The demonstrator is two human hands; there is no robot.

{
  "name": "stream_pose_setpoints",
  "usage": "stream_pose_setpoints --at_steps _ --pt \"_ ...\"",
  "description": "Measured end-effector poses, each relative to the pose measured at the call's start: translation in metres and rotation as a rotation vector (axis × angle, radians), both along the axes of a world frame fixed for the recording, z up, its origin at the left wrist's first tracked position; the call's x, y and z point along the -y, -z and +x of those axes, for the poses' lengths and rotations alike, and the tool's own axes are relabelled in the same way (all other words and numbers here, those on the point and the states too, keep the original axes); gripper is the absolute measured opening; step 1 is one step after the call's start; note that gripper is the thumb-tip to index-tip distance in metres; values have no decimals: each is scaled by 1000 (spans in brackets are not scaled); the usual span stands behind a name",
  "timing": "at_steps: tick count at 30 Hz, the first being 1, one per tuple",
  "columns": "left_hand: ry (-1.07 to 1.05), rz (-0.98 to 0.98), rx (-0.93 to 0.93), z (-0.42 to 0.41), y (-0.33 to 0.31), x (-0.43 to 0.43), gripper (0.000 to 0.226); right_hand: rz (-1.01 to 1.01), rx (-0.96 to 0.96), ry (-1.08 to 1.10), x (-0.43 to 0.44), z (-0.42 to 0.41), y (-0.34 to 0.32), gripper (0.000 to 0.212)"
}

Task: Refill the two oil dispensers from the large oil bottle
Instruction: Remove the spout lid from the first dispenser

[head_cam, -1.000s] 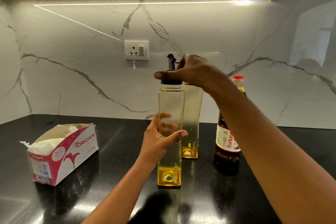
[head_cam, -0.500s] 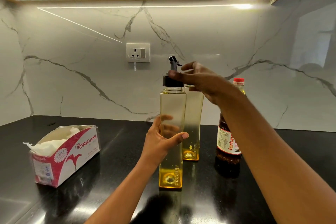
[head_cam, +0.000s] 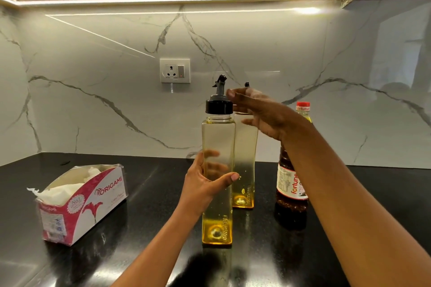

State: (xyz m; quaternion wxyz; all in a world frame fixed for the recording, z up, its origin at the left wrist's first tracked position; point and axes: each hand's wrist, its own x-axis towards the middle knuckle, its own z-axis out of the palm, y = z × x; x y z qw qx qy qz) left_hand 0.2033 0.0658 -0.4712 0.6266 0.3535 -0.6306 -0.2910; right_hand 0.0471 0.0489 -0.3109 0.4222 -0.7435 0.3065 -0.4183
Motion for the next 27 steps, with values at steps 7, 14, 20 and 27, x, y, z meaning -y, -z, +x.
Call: stream_pose_setpoints --at_steps 7,14,20,27 --pt "-25 -1 -14 -2 -1 0 74 -733 -383 598 -15 43 1 72" --pt "-9 3 5 0 0 1 83 25 -106 -111 -7 3 -20 74" --pt "-8 0 4 -1 -1 3 73 -501 -536 424 -21 32 -22 66" --pt "-3 -6 2 -1 -1 1 66 -137 -407 21 -9 21 -30 56"
